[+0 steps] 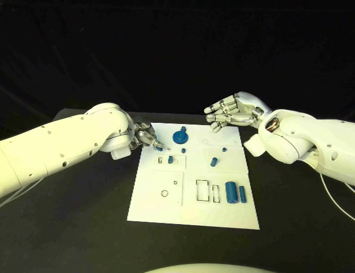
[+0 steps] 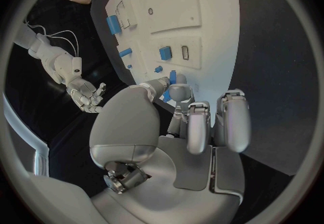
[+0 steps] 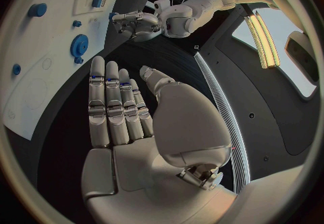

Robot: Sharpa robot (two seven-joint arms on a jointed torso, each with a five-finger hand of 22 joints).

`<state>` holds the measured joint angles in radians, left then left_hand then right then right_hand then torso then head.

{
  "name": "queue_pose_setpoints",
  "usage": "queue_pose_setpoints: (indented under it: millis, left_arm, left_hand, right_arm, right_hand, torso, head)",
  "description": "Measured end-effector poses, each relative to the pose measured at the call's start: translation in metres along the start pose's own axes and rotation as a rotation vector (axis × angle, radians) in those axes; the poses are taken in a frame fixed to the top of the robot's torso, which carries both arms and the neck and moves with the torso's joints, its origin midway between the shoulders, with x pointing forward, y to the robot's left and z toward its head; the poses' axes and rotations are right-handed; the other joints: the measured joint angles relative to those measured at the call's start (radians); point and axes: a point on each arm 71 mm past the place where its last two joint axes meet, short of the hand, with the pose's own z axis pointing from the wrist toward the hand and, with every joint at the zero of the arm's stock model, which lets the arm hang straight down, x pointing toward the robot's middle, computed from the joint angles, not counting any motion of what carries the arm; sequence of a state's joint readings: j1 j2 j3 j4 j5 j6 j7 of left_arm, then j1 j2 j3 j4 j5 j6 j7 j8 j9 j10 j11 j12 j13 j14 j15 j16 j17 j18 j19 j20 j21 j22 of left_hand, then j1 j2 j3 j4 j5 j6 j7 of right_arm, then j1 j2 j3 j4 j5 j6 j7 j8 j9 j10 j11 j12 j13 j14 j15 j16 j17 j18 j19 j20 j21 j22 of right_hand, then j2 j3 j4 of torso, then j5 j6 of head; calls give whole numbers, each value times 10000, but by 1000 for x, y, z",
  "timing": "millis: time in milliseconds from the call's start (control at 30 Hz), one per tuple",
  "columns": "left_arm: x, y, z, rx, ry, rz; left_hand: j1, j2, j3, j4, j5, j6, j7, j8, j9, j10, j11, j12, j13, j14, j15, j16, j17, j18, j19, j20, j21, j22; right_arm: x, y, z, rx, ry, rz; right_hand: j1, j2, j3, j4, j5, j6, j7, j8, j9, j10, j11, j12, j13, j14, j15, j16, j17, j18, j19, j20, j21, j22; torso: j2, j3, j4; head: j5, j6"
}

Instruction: Assemble the parts on the task board

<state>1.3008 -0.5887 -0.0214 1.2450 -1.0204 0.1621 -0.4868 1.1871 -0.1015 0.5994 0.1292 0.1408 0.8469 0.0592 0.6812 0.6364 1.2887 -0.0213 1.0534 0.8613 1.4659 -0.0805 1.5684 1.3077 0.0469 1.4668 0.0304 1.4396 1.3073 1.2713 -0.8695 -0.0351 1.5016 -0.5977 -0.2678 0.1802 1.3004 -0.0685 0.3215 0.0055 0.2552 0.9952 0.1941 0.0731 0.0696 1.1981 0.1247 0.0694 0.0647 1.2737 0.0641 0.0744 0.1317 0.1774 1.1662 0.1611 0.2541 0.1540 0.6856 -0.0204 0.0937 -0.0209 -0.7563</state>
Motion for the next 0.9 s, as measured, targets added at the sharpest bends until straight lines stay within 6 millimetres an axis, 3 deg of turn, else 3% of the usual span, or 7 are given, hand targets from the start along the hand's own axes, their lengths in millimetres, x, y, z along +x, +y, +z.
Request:
queue_pose_setpoints:
  millis: [167, 900]
  left_arm:
    - [10, 4, 2, 72, -95, 236]
    - [22, 6, 3, 48, 2, 1279]
  left_hand:
    - [-14, -14, 3, -2, 0, 25, -20, 60, -4, 16, 15, 0, -24, 0, 0, 0, 0, 0, 0, 0, 0, 0]
    - [-121, -120, 108, -52, 40, 114, -39, 61, 3, 51, -19, 0, -97, -2, 3, 0, -3, 0, 0, 0, 48, 7]
  right_arm:
    - [0, 0, 0, 8, 1, 9]
    - [0, -1, 0, 29, -8, 36]
  right_hand:
    - [0, 0, 0, 0, 0, 0, 0, 0, 0, 0, 0, 0, 0, 0, 0, 0, 0, 1, 0, 0, 0, 1]
    - [0, 0, 0, 0, 0, 0, 0, 0, 1, 0, 0, 0, 1, 0, 0, 0, -10, 1, 0, 0, 0, -13]
  torso:
    - [10, -1, -12]
    - [16, 24, -34]
  head:
    - [-39, 26]
    - [63, -66]
